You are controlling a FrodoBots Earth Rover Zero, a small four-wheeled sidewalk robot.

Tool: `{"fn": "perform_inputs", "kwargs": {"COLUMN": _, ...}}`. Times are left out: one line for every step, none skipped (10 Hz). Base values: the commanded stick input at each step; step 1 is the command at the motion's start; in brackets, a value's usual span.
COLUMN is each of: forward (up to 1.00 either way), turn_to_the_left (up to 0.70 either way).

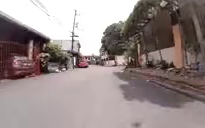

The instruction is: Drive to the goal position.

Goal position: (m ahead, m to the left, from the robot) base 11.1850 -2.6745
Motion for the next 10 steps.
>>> {"fn": "perform_inputs", "kwargs": {"forward": 1.0, "turn_to_the_left": 0.0}}
{"fn": "perform_inputs", "kwargs": {"forward": 1.0, "turn_to_the_left": 0.0}}
{"fn": "perform_inputs", "kwargs": {"forward": 1.0, "turn_to_the_left": 0.0}}
{"fn": "perform_inputs", "kwargs": {"forward": 1.0, "turn_to_the_left": 0.0}}
{"fn": "perform_inputs", "kwargs": {"forward": 1.0, "turn_to_the_left": 0.0}}
{"fn": "perform_inputs", "kwargs": {"forward": 1.0, "turn_to_the_left": 0.0}}
{"fn": "perform_inputs", "kwargs": {"forward": 1.0, "turn_to_the_left": 0.0}}
{"fn": "perform_inputs", "kwargs": {"forward": 1.0, "turn_to_the_left": 0.0}}
{"fn": "perform_inputs", "kwargs": {"forward": 1.0, "turn_to_the_left": 0.0}}
{"fn": "perform_inputs", "kwargs": {"forward": 1.0, "turn_to_the_left": 0.0}}
